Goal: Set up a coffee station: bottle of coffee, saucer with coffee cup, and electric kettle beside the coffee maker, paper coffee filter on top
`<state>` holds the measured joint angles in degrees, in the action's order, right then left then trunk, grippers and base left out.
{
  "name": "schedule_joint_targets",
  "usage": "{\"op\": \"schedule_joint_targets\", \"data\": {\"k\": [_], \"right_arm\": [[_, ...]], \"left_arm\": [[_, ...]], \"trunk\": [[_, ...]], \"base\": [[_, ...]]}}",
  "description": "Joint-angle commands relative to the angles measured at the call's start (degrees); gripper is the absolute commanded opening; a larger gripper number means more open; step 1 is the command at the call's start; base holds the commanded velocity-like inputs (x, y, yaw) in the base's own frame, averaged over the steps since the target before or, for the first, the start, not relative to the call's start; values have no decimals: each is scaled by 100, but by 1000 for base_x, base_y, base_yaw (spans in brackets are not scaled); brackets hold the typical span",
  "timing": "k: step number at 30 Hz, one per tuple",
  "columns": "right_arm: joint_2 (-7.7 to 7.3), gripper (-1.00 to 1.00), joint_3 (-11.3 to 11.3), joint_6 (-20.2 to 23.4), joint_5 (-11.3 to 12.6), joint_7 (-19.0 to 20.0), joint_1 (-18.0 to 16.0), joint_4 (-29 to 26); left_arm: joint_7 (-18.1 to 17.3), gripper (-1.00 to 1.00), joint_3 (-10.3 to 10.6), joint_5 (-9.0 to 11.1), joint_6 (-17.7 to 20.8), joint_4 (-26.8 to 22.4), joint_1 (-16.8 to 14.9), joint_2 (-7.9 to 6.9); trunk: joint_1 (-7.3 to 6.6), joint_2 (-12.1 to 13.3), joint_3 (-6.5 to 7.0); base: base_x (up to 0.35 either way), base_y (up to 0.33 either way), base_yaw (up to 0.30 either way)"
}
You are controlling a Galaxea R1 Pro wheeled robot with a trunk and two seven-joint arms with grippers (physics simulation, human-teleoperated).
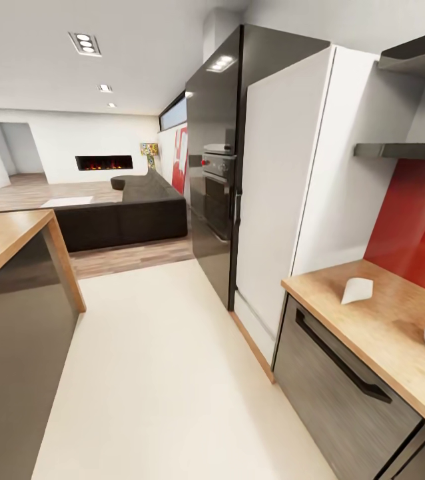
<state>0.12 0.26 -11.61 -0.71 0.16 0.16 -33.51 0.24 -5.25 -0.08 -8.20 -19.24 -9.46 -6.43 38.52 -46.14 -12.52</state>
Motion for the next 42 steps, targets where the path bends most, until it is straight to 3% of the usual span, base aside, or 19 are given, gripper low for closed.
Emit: {"op": "schedule_joint_targets", "data": {"k": [1,17,21,23,24,28,38,42], "right_arm": [[-1,100,1,-8,-7,2,1,-8],[20,100,6,-6,-8,7,1,-16],[-53,100,2,7,-84,-4,1,-10],[-221,100,5,23,-176,-6,1,46],[-294,100,2,38,-205,-10,1,323],[-334,100,-27,44,-195,-36,1,1308],[-269,100,-48,40,-130,-6,1,2380],[-164,100,-75,37,-124,-3,1,2556]], "left_arm": [[2,100,-11,-2,-21,6,-3,1],[2,100,-20,19,-16,4,-3,-7],[2,100,-3,13,-15,7,-3,3],[2,100,2,3,-15,8,-3,8],[2,100,2,4,-15,8,-3,9],[2,100,9,-27,-15,93,-3,26],[2,100,23,-52,-15,168,-3,52],[-1,100,24,-53,-15,170,-3,52]], "trunk": [[-22,36,12],[-373,678,299],[-461,839,371],[-505,919,407],[-527,959,425],[-615,1119,497],[-834,1520,676],[-922,1681,748]], "base": [[0,0,0],[0,0,0],[0,0,0],[0,0,0],[0,0,0],[0,0,0],[0,0,0],[0,0,0]]}}
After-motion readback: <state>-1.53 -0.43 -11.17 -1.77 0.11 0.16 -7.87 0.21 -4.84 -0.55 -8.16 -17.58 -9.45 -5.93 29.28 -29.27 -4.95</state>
